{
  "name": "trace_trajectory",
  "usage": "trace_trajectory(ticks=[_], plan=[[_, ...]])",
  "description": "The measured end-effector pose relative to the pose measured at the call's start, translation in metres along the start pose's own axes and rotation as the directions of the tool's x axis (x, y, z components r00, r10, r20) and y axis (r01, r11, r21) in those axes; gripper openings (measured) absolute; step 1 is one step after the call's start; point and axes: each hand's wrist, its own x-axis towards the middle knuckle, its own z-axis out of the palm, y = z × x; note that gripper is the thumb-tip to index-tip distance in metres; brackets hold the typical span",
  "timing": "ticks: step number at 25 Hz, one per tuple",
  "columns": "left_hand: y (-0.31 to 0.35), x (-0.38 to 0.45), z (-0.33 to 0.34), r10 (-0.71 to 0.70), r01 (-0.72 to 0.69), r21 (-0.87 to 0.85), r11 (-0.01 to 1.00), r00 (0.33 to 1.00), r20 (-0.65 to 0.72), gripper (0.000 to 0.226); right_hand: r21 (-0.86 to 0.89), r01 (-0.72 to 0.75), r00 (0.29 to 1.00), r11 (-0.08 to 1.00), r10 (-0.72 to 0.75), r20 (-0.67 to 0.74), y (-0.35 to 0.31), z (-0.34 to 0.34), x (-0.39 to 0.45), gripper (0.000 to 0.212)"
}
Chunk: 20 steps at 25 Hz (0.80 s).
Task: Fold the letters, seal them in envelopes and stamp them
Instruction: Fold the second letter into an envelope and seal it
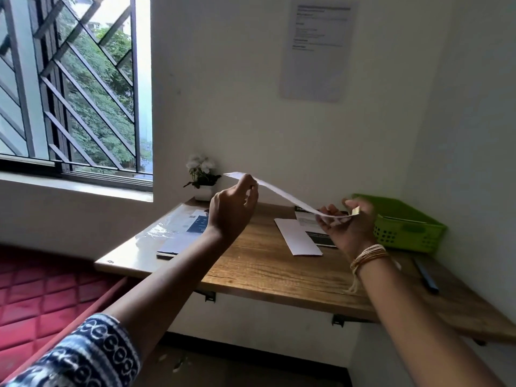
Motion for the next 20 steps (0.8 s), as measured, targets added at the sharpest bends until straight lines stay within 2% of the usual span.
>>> trace_trajectory(ticks=[3, 5, 8, 11, 13, 14, 17, 20], plan=[[-0.021, -0.009, 0.005, -0.116, 0.116, 0.009, 0.993, 0.992, 0.048, 0.012, -0.277, -0.140, 0.989, 0.951, 0.149, 0.013, 0.014, -0.002, 0.006, 0.012], [-0.031, -0.016, 0.007, -0.235, 0.231, 0.049, 0.972, 0.966, 0.104, 0.011, -0.462, -0.176, 0.984, 0.869, 0.173, -0.049, 0.027, -0.002, 0.013, 0.016], [-0.036, -0.023, 0.014, -0.472, 0.439, 0.185, 0.879, 0.856, 0.211, 0.023, -0.573, -0.191, 0.982, 0.797, 0.155, -0.111, 0.049, -0.001, 0.024, 0.020], [-0.039, -0.032, 0.022, -0.593, 0.525, 0.275, 0.805, 0.717, 0.367, 0.051, -0.585, -0.197, 0.980, 0.787, 0.131, -0.152, 0.073, 0.005, 0.038, 0.038], [-0.043, -0.035, 0.030, -0.615, 0.523, 0.324, 0.788, 0.657, 0.436, 0.058, -0.537, -0.171, 0.980, 0.826, 0.087, -0.178, 0.085, 0.012, 0.046, 0.040], [-0.043, -0.035, 0.033, -0.602, 0.498, 0.338, 0.799, 0.649, 0.465, 0.055, -0.483, -0.150, 0.980, 0.863, 0.067, -0.186, 0.090, 0.016, 0.048, 0.038], [-0.042, -0.038, 0.037, -0.441, 0.321, 0.303, 0.897, 0.621, 0.648, 0.045, -0.348, -0.122, 0.985, 0.929, 0.070, -0.158, 0.108, 0.029, 0.057, 0.041], [-0.042, -0.043, 0.038, -0.339, 0.200, 0.275, 0.940, 0.499, 0.797, 0.042, -0.401, -0.169, 0.985, 0.901, 0.137, -0.107, 0.121, 0.036, 0.061, 0.040]])
